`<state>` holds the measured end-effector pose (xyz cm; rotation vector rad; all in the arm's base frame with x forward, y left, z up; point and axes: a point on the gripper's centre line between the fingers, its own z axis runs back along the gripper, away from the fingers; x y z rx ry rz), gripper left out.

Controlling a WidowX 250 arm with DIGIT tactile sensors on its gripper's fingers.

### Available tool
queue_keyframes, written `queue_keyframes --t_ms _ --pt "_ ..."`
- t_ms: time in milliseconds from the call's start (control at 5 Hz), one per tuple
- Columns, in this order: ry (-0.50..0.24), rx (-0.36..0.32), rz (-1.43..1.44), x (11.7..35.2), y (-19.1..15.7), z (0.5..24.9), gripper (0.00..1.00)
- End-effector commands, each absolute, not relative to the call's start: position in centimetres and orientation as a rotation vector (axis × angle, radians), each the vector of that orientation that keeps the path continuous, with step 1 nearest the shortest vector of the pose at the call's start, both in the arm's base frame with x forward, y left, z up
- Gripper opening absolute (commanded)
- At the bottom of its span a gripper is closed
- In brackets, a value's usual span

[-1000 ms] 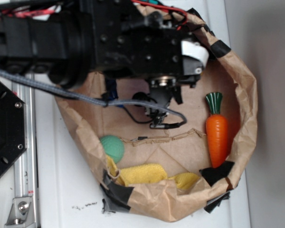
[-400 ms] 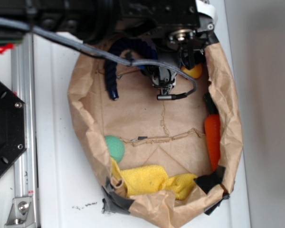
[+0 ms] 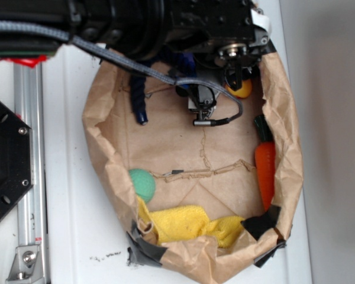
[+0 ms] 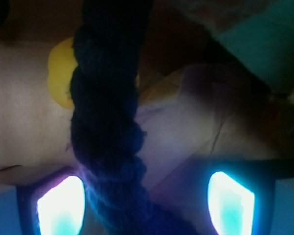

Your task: Grab the blue rope.

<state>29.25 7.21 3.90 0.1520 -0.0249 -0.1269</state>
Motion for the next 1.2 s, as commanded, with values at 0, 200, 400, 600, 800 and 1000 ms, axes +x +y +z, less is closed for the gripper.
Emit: queue_keyframes --t_ms 0,200,400,600,800,1000 --pt "-0.057 0.188 -0.145 29.8 9.0 4.9 1.00" --pt "-0.055 0.177 -0.125 29.7 9.5 4.7 1.00" --pt "-0.060 0.168 -0.131 29.6 8.5 4.6 0.00" --pt "-0.065 0.178 -0.126 29.5 8.0 4.6 0.00" --pt "-0.096 0.145 -0.120 29.3 7.5 5.8 0.00" --pt "-0.163 0.056 -0.135 29.3 4.9 9.8 0.00"
